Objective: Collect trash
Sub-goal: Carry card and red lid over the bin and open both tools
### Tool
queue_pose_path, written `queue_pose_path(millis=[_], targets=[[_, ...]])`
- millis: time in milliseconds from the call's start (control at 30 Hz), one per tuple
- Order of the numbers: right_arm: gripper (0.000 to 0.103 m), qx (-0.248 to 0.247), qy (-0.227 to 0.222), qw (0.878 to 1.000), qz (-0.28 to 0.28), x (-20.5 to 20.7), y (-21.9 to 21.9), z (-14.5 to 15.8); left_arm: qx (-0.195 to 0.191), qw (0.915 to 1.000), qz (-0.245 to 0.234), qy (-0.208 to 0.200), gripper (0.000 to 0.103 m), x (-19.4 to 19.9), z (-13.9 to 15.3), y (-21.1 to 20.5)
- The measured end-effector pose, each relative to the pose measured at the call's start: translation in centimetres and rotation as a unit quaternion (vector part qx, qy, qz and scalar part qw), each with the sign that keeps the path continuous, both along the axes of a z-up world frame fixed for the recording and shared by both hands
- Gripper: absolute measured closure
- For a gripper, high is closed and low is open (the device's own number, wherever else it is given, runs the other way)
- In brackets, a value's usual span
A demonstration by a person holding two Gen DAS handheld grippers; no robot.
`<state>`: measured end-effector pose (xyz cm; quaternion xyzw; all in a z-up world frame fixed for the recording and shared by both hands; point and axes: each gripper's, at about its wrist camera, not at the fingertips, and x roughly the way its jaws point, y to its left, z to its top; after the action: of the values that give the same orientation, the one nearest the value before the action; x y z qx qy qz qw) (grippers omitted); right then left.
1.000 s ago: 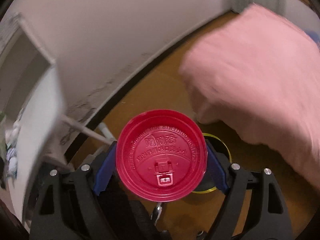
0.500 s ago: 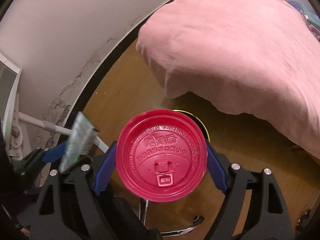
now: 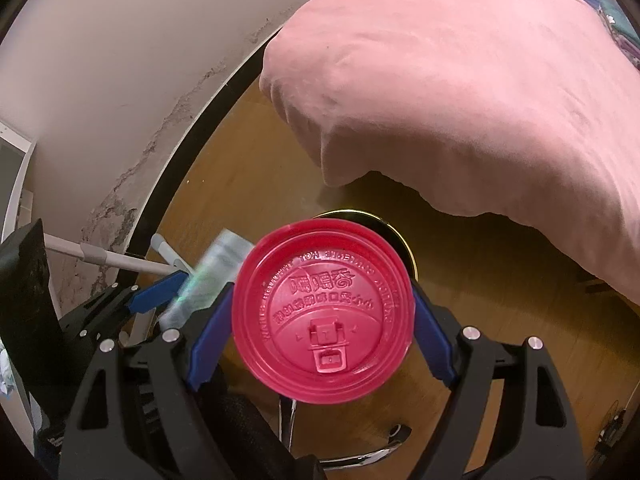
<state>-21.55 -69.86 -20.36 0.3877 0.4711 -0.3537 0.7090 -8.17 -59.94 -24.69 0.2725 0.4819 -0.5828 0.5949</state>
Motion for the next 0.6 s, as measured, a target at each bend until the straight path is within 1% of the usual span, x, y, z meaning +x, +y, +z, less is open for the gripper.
queue_pose_path(millis=[33, 167, 300, 367, 433, 500, 600], targets=[[0.023, 0.001, 0.001, 1.0, 0.0, 0.0, 0.0, 0.0, -0.002, 1.0, 0.001, 0.0, 0.031, 0.0, 0.0, 0.0], [0.023, 0.004, 0.001, 1.0, -0.004, 0.0, -0.2, -0.3, -0.004, 1.0, 0.003, -0.002, 0.031, 0.2, 0.3, 0.1], [0.02, 0.005, 0.006, 1.0, -0.003, 0.4, -0.2, -0.5, -0.008, 0.9999, 0.006, -0.005, 0.026, 0.6, 0.6, 0.7], [0.015, 0.006, 0.01, 1.0, -0.004, 0.5, -0.2, -0.7, -0.01, 0.9999, 0.008, -0.008, 0.022, 0.7, 0.9, 1.1], [0.01, 0.002, 0.007, 1.0, -0.005, 0.6, -0.4, -0.6, -0.014, 0.9998, 0.011, -0.013, 0.018, 0.8, 1.5, 1.5], [0.009, -0.002, 0.003, 1.0, -0.007, 0.7, -0.5, -0.4, -0.02, 0.9995, 0.017, -0.019, 0.015, 0.8, 2.2, 2.1], [0.009, -0.007, -0.001, 1.0, -0.004, 0.9, -0.3, -0.1, -0.031, 0.9988, 0.022, -0.032, 0.014, 0.7, 3.9, 3.3]])
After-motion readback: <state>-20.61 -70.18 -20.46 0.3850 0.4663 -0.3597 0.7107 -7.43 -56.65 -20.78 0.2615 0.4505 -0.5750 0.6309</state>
